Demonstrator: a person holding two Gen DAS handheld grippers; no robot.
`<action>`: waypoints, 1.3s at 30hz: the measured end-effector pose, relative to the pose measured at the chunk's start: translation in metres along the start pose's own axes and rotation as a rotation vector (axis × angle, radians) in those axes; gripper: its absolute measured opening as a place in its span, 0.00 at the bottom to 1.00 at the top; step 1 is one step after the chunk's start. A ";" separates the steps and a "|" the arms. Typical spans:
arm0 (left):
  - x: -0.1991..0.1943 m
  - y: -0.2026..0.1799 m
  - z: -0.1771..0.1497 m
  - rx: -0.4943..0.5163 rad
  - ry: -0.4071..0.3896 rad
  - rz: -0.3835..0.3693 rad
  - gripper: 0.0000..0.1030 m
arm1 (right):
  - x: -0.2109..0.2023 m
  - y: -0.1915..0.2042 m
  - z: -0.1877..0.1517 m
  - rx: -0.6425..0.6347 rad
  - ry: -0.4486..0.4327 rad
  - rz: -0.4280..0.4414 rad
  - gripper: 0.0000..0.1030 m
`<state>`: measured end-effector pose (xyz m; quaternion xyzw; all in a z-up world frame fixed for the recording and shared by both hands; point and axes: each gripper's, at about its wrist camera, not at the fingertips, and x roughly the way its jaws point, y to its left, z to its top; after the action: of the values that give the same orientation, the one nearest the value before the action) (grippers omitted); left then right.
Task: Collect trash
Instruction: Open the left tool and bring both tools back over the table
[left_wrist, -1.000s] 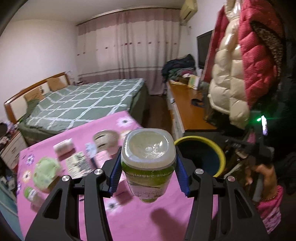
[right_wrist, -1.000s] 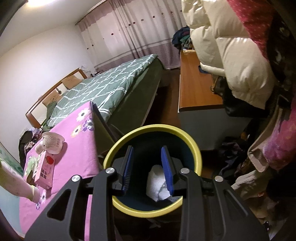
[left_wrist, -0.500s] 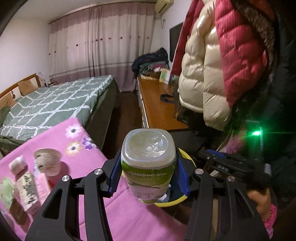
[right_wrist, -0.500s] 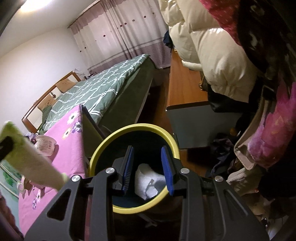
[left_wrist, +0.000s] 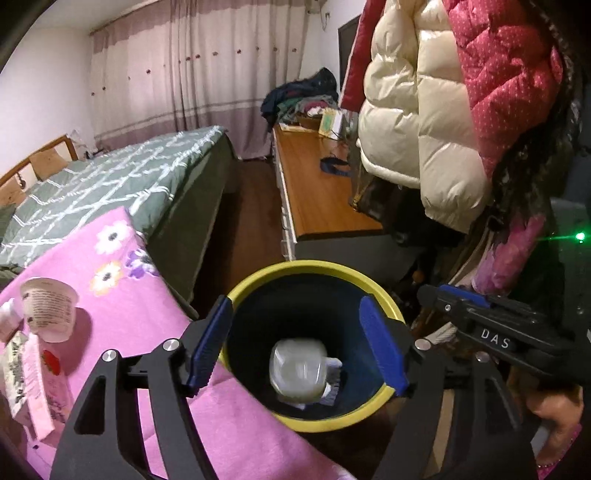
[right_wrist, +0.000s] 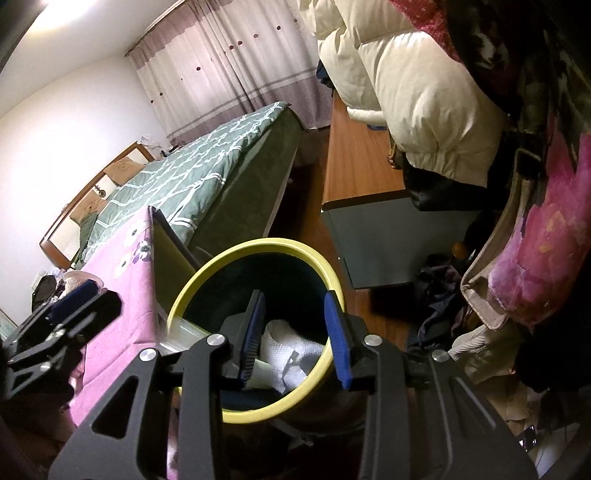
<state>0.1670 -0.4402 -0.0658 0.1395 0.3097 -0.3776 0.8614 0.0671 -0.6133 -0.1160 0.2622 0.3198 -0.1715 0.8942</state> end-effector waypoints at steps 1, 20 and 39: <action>-0.005 0.003 0.000 -0.005 -0.005 0.006 0.69 | 0.001 0.001 0.000 -0.002 0.001 0.000 0.32; -0.175 0.159 -0.092 -0.272 -0.089 0.351 0.78 | 0.017 0.073 -0.022 -0.133 0.065 0.056 0.32; -0.256 0.280 -0.207 -0.498 -0.085 0.587 0.80 | 0.026 0.260 -0.074 -0.429 0.134 0.184 0.37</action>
<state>0.1509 -0.0083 -0.0592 -0.0068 0.3029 -0.0336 0.9524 0.1736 -0.3651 -0.0889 0.1052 0.3822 0.0005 0.9181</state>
